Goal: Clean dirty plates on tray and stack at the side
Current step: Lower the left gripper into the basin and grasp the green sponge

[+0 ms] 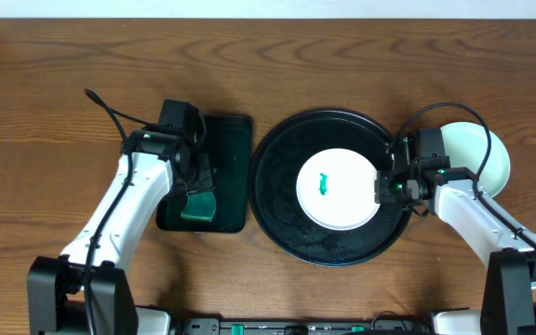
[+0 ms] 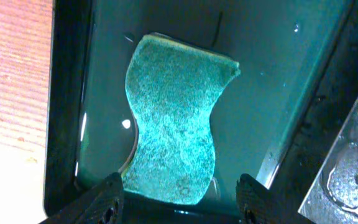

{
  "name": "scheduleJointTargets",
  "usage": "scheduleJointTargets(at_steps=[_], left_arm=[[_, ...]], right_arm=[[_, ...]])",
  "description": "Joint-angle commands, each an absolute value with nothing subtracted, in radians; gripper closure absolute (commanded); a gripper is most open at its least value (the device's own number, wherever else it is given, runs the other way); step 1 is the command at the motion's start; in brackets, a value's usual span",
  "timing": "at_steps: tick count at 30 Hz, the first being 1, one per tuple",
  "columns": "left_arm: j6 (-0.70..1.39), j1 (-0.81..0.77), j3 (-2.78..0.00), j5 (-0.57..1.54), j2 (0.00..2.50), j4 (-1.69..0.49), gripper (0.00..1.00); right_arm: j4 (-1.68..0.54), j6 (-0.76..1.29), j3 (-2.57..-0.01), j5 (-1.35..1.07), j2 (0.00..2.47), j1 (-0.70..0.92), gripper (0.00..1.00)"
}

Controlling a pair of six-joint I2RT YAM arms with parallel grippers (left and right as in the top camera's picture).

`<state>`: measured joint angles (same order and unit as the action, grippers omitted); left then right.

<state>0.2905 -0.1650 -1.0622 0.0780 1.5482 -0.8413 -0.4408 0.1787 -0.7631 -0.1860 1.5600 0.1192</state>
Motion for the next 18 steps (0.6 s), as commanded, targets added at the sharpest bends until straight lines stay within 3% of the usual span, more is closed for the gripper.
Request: scheduleJointTargets(at_steps=[1,18], left_arm=[[0.289,-0.165,-1.049,0.062,1.588,-0.826,0.41],[0.276,-0.164,-1.049,0.056,1.708,-0.794,0.45]], right_arm=[[-0.438,0.178,-0.757,-0.169,1.543,0.125,0.98],[-0.438,0.178,-0.757,-0.169,1.543,0.125,0.98]])
